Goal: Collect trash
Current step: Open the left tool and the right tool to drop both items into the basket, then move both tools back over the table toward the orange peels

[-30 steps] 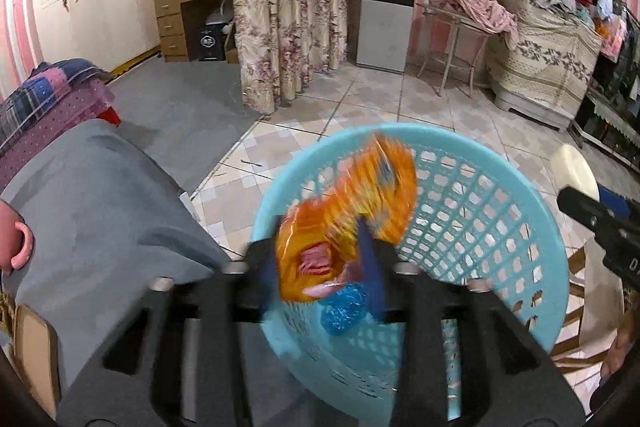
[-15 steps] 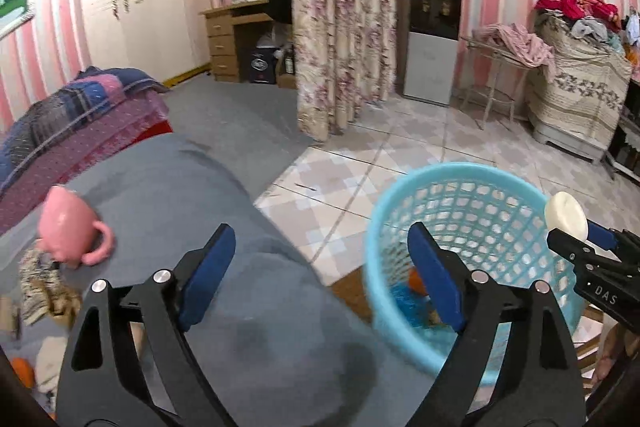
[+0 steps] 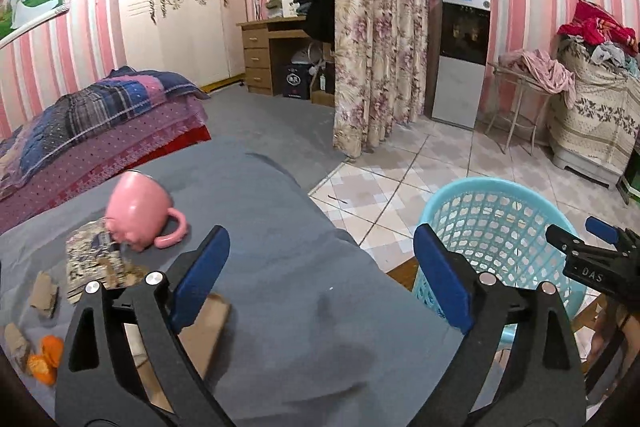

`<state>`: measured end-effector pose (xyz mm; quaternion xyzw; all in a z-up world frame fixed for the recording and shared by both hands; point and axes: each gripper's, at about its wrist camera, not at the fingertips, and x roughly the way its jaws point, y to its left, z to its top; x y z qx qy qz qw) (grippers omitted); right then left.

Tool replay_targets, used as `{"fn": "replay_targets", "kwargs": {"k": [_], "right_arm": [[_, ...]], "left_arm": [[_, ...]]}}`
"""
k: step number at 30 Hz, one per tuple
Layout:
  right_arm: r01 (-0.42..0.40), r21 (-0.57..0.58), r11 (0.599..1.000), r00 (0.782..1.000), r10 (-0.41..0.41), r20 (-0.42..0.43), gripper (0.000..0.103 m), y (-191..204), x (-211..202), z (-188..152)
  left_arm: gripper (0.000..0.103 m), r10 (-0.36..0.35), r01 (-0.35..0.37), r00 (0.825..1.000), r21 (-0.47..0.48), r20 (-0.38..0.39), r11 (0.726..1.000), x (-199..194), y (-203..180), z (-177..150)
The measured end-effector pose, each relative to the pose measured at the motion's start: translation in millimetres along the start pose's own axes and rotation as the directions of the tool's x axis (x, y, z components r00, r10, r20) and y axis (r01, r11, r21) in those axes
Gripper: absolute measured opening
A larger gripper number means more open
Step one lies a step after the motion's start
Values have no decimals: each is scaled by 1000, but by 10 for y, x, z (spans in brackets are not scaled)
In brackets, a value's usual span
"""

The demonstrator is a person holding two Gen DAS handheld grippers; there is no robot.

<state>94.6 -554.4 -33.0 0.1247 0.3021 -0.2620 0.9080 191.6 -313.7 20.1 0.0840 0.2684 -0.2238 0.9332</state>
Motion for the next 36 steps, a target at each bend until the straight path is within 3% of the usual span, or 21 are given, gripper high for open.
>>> {"fn": "replay_targets", "kwargs": {"k": [6,17,23,36], "right_arm": [[-25,-42,999,999,27,43,93,196,-212,43],[-204,-163,965,974,217,66,93,904,-640,-95],[-262,-236,936,957,284,65,93,1313,-818,-177],[-359,-317,878,922,386,26,93,2080,-994,-419]], "left_arm": [[97,37,-37,998,-2,43,999,-352,138,-75],[97,145,-138,988,-119,51,983,-976,829,-350],[97,248,-242,969,-174,15,955,-1286,1325,-696],[97,381,-380,923,-287,-56,879,-1657,2310,-1123]]}}
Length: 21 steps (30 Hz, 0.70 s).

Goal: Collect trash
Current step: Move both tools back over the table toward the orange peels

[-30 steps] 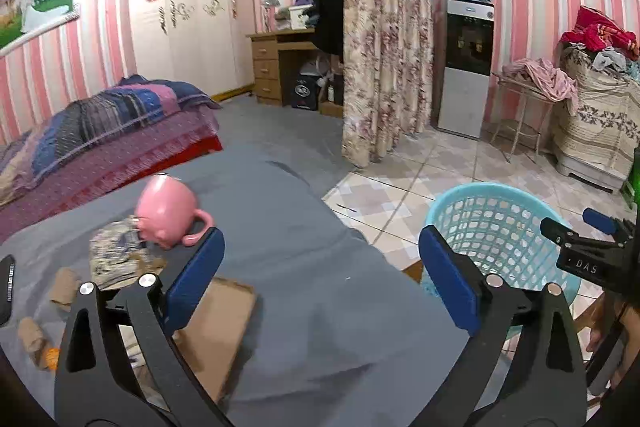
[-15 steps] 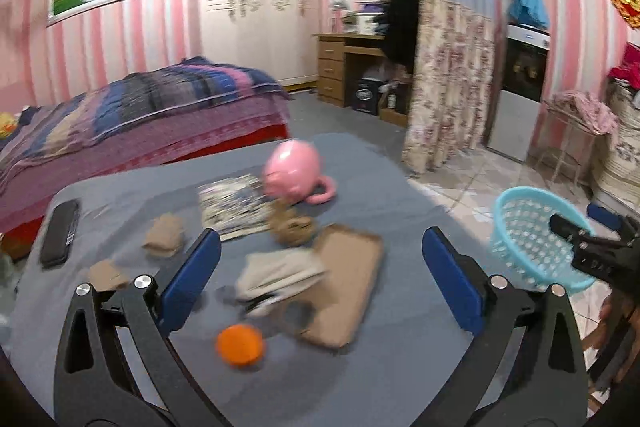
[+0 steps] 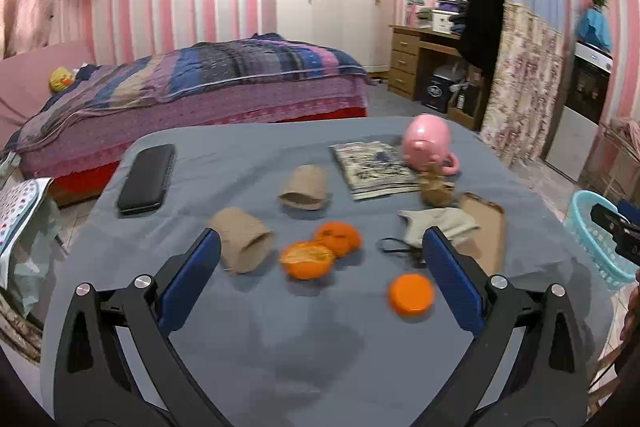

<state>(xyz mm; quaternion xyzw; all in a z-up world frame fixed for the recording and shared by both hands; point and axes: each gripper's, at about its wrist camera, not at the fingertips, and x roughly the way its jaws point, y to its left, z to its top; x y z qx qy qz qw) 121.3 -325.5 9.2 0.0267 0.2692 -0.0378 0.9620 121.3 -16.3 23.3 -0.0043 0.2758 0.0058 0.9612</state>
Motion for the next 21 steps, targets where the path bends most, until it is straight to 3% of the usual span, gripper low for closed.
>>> {"fn": "replay_targets", "kwargs": {"k": [7,14,21], "right_arm": [[-42,-47,998,999,41,-17,93,386,119,-11],[-76,-86,993,996,72,-54,93,729,271,-66],[-174,-122,977,980,160,-120,93,1146,402,-212]], "left_arm": [[97,53,-54,998,-17,-25,998,127,366,-109],[97,62,-67,993,-48,-97,997,364,674,-314],[97,83,-91,989,-58,-127,994,458,892,-386]]}}
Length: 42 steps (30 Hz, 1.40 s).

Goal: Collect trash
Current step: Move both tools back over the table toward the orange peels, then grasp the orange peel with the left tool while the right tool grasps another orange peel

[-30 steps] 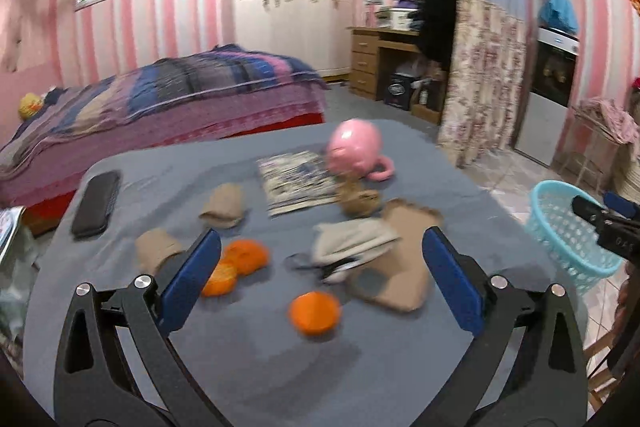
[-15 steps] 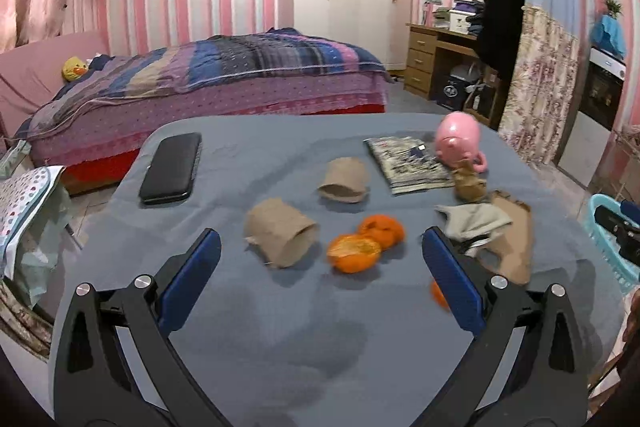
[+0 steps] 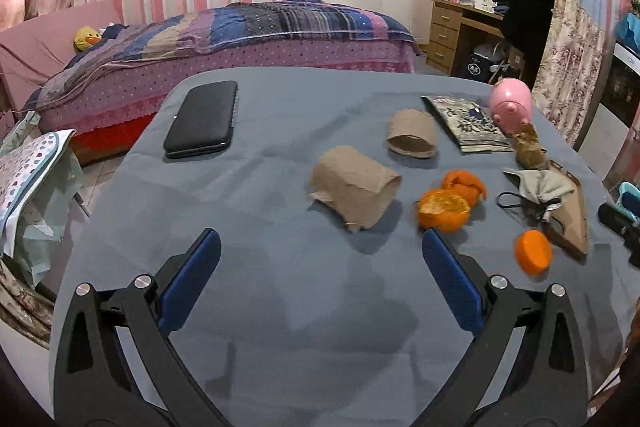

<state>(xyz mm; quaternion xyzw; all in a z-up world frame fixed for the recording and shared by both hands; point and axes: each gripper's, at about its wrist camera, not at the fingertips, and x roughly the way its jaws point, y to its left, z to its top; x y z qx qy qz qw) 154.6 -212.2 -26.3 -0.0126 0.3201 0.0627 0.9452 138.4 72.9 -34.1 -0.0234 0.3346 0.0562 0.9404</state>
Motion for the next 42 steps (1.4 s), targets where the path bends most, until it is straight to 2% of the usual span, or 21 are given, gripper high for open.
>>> {"fn": "replay_targets", "kwargs": {"k": [3,10,14,21,24,27,32,40,42], "right_arm": [[-51,-23,998,998,51,-36,93,245,134,-66],[-97,-94,991,993,91,-69,92,668,247,-146],[-144,-115,983,986,132,-104,70,785,304,-160],[-182,-122,976,972,160,-174,59,841,441,-179],[-209,-98,973,966,189,-176,40,799,443,-166],[-229,-90,969,963,212,-165,40,777,428,-133],[-225,-108,968,970,212,-116,40,707,289,-43],[-159,-50,986,986,155,-64,40,298,194,80],[-135,-34,990,990,133,-52,40,171,165,101]], "left_arm": [[97,11,-11,1000,-6,1,1000,-20,130,-37],[97,19,-20,999,-41,-27,999,-45,398,-174],[97,16,-17,1000,-49,-25,999,-90,472,-207],[97,1,-2,1000,-59,-19,998,-129,477,-199],[97,-4,3,1000,-48,-21,999,-117,416,-197],[97,-12,11,1000,-45,-28,999,-91,357,-184],[97,-36,36,999,-21,-35,999,-41,123,-137],[97,-73,75,997,54,-30,996,121,-425,-9],[93,-75,78,996,68,-39,995,196,-526,32]]}}
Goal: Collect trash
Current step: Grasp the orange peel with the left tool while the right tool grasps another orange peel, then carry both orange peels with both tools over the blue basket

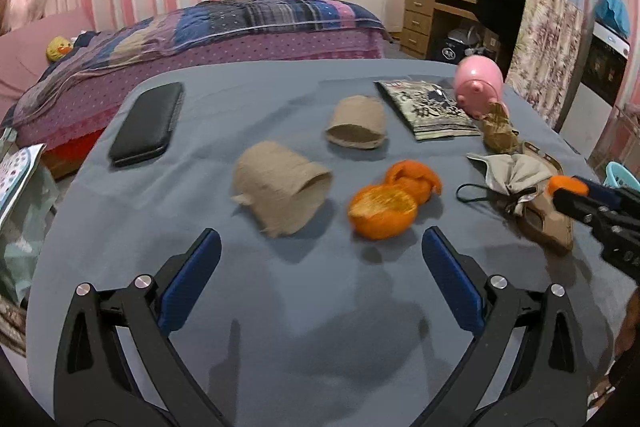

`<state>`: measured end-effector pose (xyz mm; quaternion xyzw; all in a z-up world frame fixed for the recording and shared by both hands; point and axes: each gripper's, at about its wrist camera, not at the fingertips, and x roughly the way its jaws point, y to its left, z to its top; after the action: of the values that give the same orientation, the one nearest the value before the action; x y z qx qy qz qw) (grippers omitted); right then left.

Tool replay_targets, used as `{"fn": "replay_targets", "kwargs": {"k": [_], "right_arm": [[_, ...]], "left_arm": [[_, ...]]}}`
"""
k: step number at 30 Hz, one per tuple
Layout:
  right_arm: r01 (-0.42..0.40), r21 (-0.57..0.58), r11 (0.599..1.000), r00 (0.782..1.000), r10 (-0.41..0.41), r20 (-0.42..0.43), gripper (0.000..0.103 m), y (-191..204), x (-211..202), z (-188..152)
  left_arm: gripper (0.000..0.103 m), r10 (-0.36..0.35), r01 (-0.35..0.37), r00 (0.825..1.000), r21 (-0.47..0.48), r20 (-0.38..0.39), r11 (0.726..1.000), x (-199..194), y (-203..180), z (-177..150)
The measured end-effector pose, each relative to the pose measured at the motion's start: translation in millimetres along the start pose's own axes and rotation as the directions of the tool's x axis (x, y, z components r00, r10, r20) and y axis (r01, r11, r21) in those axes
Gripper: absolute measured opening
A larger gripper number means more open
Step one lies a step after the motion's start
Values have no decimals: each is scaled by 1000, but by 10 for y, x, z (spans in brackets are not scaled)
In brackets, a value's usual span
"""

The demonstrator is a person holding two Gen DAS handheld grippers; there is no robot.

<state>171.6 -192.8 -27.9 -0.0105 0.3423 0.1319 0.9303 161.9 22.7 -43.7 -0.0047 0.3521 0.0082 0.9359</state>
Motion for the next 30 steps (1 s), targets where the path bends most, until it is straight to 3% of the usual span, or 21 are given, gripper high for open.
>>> {"fn": "replay_targets", "kwargs": {"k": [7,9,12,15,23,30], "right_arm": [[48,86,995,998,-51,30,40,-427,-109,35],[61,98,993,997,-65,35,40,-511,-143,34],[80,105,991,995,-85,47,40,-606,-208,34],[92,131,987,993,-101,63,40,-741,-290,32],[156,180,971,980,-175,91,40,-1126,-530,-6],[231,210,950,962,-256,97,40,-1478,-737,-67]], "left_arm": [[72,-20,23,996,39,-86,999,344,-246,124],[50,-37,43,992,43,-118,998,425,-286,132],[38,-40,47,992,57,-119,997,409,-334,122],[33,-23,31,994,75,-108,997,333,-391,120],[32,-56,60,998,97,-35,993,-45,-649,244],[32,-151,146,988,158,17,976,-167,-1330,525]]}}
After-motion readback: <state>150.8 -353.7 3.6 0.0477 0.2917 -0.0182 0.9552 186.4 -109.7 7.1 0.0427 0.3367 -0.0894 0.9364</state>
